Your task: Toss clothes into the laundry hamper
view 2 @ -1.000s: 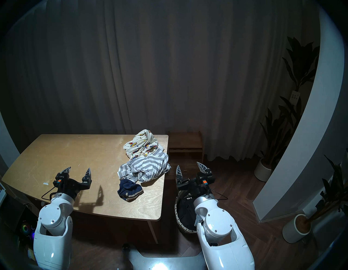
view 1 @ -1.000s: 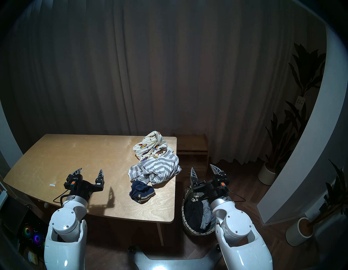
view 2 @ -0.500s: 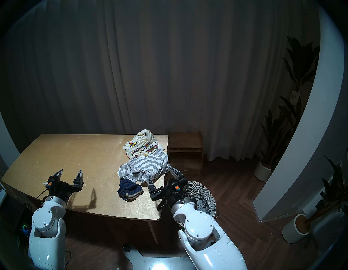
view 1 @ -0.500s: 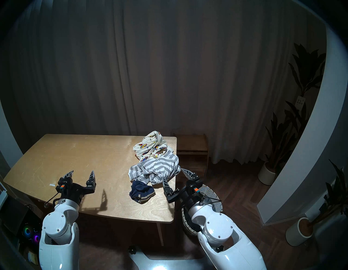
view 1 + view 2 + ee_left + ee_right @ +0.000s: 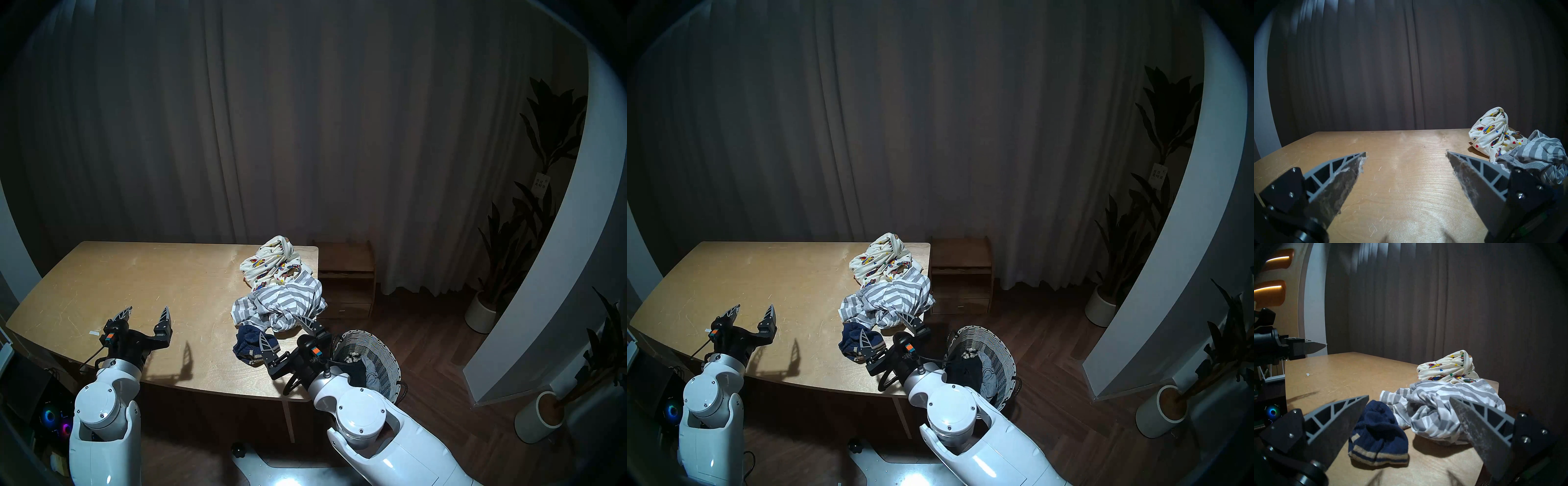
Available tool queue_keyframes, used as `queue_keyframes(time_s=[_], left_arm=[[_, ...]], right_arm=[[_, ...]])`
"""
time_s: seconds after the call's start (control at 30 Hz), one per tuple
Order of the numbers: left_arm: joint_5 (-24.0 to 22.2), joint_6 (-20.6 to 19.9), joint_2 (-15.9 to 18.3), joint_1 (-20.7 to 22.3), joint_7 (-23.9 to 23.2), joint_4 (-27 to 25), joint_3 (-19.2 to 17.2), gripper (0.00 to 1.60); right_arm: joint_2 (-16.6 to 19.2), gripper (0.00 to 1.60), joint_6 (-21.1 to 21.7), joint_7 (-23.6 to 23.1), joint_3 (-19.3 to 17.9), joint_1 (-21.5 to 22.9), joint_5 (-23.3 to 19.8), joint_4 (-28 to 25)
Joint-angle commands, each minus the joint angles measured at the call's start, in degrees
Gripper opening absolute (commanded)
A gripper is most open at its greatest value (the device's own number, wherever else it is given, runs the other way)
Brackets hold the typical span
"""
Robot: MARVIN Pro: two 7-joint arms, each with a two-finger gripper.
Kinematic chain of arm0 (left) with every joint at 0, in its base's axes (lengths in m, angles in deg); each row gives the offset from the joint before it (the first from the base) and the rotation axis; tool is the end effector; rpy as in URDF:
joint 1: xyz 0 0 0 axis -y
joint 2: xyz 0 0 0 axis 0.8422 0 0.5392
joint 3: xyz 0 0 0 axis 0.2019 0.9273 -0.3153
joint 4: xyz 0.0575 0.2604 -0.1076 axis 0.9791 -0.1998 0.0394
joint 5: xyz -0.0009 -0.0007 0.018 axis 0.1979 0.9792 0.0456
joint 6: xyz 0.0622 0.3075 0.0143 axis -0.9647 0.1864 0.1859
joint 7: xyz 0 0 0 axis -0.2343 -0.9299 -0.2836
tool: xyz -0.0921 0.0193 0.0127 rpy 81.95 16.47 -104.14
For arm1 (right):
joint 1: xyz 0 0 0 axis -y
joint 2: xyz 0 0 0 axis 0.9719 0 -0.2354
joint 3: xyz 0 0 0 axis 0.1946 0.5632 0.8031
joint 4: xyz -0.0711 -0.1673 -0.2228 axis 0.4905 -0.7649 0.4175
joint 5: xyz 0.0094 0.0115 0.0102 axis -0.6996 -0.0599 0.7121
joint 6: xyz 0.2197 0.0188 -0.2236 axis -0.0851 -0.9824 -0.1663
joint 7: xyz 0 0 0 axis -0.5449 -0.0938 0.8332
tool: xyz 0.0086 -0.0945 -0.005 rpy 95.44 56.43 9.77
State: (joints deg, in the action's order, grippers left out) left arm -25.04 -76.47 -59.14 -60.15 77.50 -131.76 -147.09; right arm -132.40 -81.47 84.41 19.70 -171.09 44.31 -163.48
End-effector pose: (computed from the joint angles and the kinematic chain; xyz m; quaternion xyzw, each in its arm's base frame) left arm 0.2709 0.1787 -0.2891 -0.7262 -0.0263 -0.6801 0.0975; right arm 0.2971 0.2108 -0.3325 -0.6830 -0.2301 -0.6610 0.2090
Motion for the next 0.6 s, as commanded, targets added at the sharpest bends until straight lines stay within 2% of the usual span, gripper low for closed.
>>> queue_keyframes(time_s=[0.0, 0.27, 0.37, 0.57], left_arm=[[0.14, 1.02, 0.11, 0.23, 0.02, -1.23, -0.23, 1.6], [0.08, 1.13, 0.07, 0.24, -0.13, -1.18, -0.29, 1.6], [0.05, 1.12, 0.07, 0.27, -0.2, -1.15, -0.31, 1.6], [0.09, 1.1, 0.02, 0.32, -0.34, -1.1, -0.36, 1.6]], right_arm=[[1.18, 1.6, -1.34, 7.81, 7.17, 6.78, -3.47, 1.93], [-1.67, 1.6, -1.82, 12.68, 11.93, 11.8, -5.16, 9.64], [-2.59, 1.6, -1.67, 12.74, 12.75, 12.91, -5.59, 10.41], [-4.03, 1.6, -1.74, 14.44, 16.75, 16.88, -7.57, 11.7]])
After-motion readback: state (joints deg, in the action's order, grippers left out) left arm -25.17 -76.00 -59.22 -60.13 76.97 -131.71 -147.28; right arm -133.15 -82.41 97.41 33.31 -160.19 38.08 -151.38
